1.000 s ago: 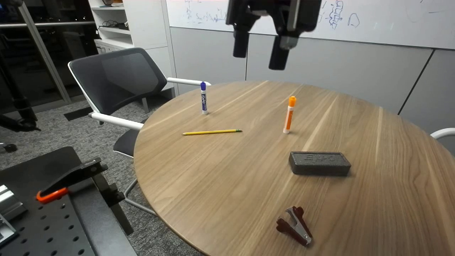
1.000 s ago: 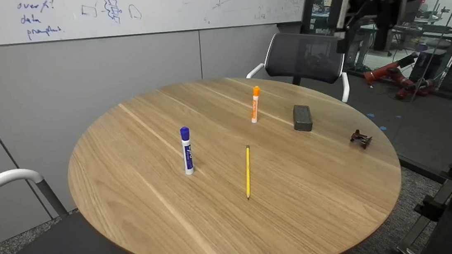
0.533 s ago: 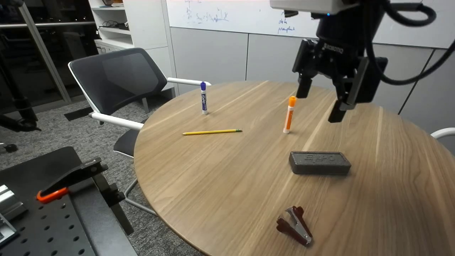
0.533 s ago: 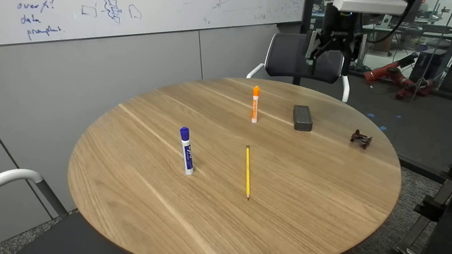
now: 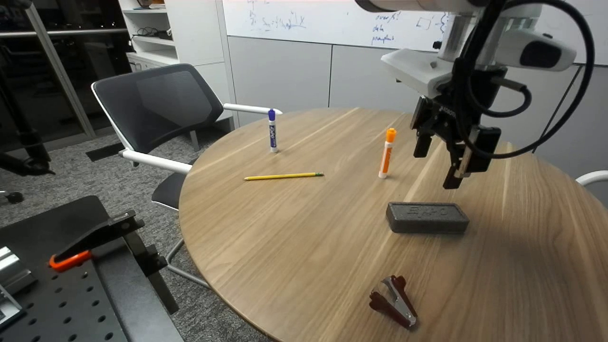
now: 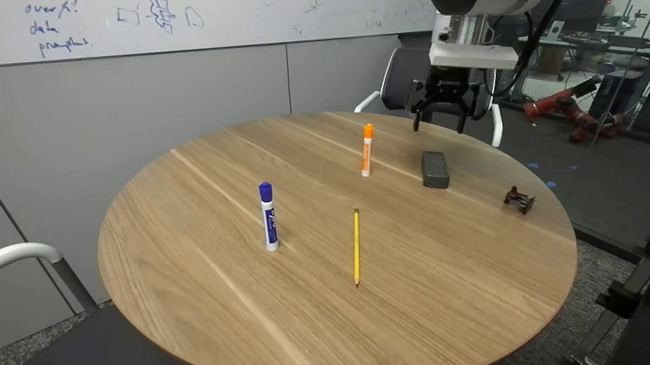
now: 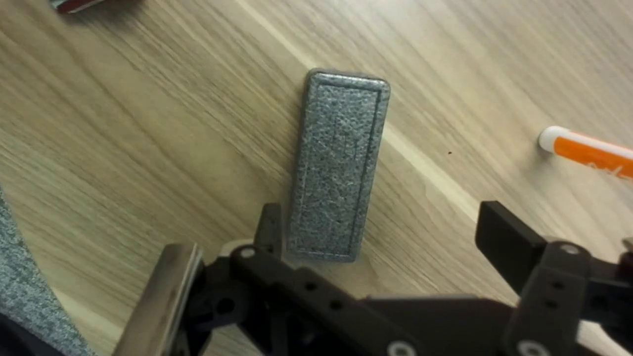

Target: Move the duster closer to you

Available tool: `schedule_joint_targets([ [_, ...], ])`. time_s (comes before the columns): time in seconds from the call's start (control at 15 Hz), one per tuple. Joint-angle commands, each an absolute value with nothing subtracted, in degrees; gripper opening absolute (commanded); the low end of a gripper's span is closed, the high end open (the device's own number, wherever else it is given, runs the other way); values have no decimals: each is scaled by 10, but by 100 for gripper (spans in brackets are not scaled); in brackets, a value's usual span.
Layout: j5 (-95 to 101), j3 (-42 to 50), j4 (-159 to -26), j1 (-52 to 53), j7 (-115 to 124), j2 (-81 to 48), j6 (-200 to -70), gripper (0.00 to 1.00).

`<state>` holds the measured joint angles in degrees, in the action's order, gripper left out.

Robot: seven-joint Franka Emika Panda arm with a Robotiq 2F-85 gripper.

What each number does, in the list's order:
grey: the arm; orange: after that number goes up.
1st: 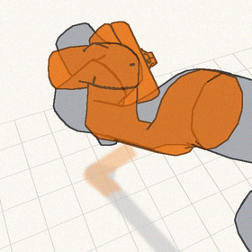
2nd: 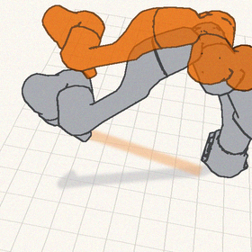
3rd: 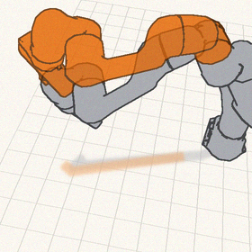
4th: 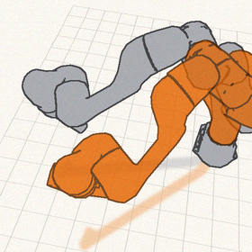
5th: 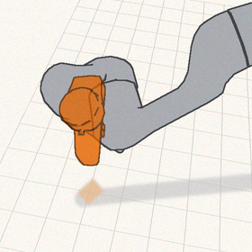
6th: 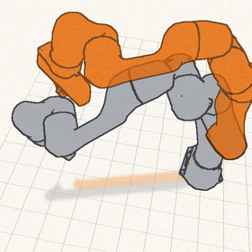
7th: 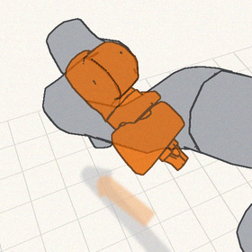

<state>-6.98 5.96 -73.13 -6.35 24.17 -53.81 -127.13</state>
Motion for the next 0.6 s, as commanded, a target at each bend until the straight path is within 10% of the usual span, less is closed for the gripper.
schedule_joint_targets([
  [0.0,-60,81,-642,-43,284,-605,-1222,100],
  [0.53,-49,100,-538,-37,334,-693,-1132,100],
])
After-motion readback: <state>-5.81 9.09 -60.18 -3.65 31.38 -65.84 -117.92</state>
